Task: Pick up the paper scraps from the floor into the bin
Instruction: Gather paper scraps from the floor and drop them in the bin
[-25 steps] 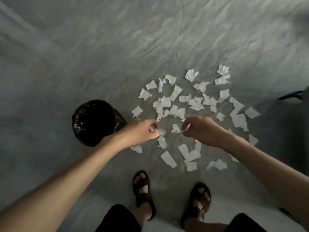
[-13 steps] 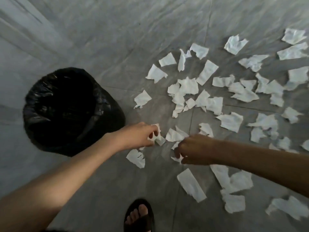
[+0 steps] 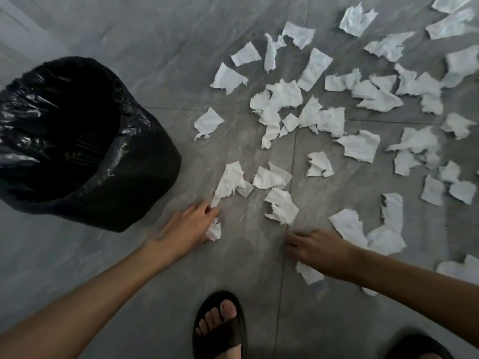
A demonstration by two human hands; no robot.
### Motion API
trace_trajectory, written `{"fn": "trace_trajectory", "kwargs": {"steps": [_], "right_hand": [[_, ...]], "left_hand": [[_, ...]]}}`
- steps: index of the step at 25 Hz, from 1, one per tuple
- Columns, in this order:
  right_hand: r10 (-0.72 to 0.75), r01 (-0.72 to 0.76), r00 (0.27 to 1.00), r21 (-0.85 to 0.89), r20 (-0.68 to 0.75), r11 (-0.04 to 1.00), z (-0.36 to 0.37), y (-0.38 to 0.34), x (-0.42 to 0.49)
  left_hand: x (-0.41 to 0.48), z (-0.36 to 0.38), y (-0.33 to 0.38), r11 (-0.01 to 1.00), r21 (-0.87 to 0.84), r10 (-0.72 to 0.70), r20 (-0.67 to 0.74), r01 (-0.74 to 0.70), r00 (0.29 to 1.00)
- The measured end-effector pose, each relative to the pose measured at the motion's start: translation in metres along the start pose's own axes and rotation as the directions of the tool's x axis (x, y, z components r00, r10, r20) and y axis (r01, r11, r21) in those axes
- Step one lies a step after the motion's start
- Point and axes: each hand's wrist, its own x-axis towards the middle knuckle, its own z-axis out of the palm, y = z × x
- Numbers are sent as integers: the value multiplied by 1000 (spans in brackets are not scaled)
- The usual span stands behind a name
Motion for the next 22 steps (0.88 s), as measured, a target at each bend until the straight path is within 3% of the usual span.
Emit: {"fn": "trace_trajectory", "kwargs": {"steps": [1, 3, 5, 6, 8, 11, 13, 17, 19, 22], "right_hand": [[21, -19, 1000, 65, -22, 998, -3, -1, -2], [149, -85, 969, 302, -196, 949, -21, -1, -4], [357, -156, 858, 476, -369, 866, -38, 5, 3], [450, -209, 803, 523, -390, 826, -44, 9, 10], [585, -366, 747, 540, -316, 758, -48, 15, 27], [652, -514, 742, 492, -157, 703, -36, 19, 43], [646, -499, 748, 511, -155, 700, -31, 18, 42], [635, -389, 741, 633, -216, 670, -41, 25, 27], [698, -356, 676, 727, -234, 588, -57, 31, 18], [834, -315, 528, 875, -161, 368, -71, 38, 17]], "left_hand": [[0, 5, -2, 999, -42, 18, -15, -19, 1000], [0, 11, -7, 983, -168, 58, -57, -67, 997], [-2, 14, -8, 966, -246, 64, -69, -80, 996], [-3, 17, -8, 964, -258, 54, -72, -71, 996], [-6, 19, -7, 962, -267, 33, -117, -63, 993], [9, 3, -5, 965, -233, 31, -358, -121, 933], [32, -17, -1, 964, -227, 25, -440, -138, 898], [65, -20, 12, 979, -187, 8, -384, -86, 923], [66, -15, 11, 968, -230, 0, -401, -101, 916], [65, -23, 5, 933, -355, -63, -336, -65, 940]]}}
